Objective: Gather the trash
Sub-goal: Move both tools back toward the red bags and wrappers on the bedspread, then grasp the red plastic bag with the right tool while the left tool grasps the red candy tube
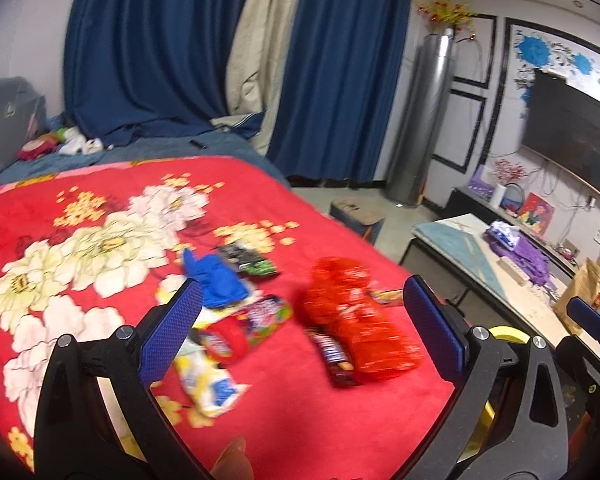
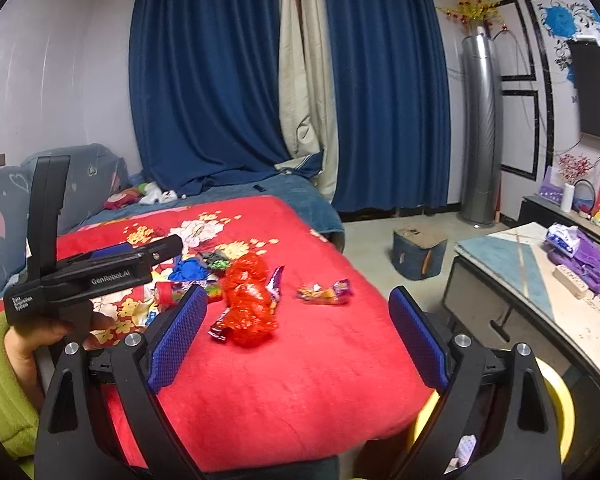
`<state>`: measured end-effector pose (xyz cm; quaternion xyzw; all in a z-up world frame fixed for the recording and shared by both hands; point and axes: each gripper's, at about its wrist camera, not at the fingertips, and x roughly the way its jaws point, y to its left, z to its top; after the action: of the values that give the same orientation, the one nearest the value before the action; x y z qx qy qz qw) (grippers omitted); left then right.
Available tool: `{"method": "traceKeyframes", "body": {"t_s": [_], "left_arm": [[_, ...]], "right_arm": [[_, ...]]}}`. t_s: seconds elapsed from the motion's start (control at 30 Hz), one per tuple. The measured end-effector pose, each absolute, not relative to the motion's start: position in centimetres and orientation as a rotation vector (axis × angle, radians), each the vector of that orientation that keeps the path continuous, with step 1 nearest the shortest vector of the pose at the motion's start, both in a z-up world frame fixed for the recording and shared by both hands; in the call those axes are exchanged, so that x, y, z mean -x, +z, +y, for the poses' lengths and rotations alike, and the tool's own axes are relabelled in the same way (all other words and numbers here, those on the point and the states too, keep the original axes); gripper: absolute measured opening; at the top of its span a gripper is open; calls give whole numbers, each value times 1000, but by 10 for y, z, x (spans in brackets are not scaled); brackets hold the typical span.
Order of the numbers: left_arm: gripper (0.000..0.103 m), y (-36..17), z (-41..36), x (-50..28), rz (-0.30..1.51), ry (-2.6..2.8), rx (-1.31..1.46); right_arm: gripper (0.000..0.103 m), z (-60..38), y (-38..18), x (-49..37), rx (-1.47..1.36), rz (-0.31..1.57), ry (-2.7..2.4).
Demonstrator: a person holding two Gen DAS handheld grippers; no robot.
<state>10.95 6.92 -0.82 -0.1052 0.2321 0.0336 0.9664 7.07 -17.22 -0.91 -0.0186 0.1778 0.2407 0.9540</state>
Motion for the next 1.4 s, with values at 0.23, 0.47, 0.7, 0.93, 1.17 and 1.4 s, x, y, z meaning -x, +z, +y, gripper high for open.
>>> {"method": "traceKeyframes", "body": {"t_s": [0.23,0.47,0.7,0.93,1.17,1.4], "left_arm": [[92,-18,108,-111,530,103,226],[82,-26,123,-114,584,82,214],[63,-37,115,-127,638,7,161],[63,-56,111,-141,717,-22,149],[63,-66,110,-150,756,-18,146],[60,-72,107,-156,783,-7,132]], "right_arm": [[90,-139,-28,-99,47,448,536],[90,-120,-48,-119,57,517,562],[89,-109,-61,-136,66,561,574],[75,-104,-74,-155,35,637,605],[50,-99,-86,-165,12,703,646],[29,-97,-87,-163,18,703,662]]}}
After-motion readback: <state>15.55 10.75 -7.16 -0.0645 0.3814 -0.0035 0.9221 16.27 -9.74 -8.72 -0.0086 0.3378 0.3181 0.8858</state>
